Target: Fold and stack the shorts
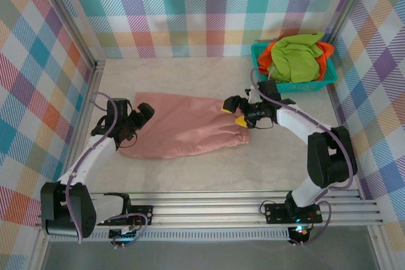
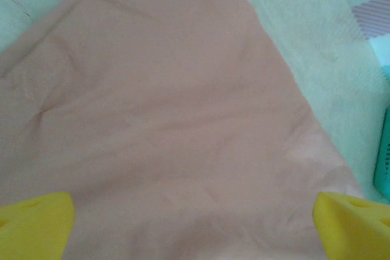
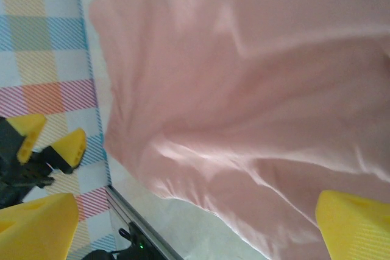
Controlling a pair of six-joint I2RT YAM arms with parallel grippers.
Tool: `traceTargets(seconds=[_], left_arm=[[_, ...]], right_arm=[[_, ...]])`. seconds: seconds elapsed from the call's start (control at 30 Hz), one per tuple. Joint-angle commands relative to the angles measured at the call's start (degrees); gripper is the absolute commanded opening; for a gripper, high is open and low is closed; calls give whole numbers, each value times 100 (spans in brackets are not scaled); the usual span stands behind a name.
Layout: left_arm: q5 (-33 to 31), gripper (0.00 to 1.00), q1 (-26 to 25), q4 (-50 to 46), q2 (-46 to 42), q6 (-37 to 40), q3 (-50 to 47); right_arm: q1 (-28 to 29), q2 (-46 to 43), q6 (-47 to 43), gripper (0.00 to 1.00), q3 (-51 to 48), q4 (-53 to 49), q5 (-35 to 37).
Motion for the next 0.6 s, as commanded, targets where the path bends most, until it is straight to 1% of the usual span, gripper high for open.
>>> traceTargets(seconds=[0.0,0.13,0.33,0.47,0.57], left_arm=[[295,100,41,369,372,296,-187],[223,100,99,761,527,390,-628],[354,100,424,1157,762,338,-1287],[353,100,504,1119,691,392,-1481],[508,100,539,1064,340,441,-1529]], right_arm=[[-9,257,0,99,-313,107,-96],[-25,447,-156,99,-683,40,106],[-217,486,-202,100,-1211,147,171],[-255,116,-334,100,-1356,191,136],[-247,-461,-577,100,-1360,184,131]])
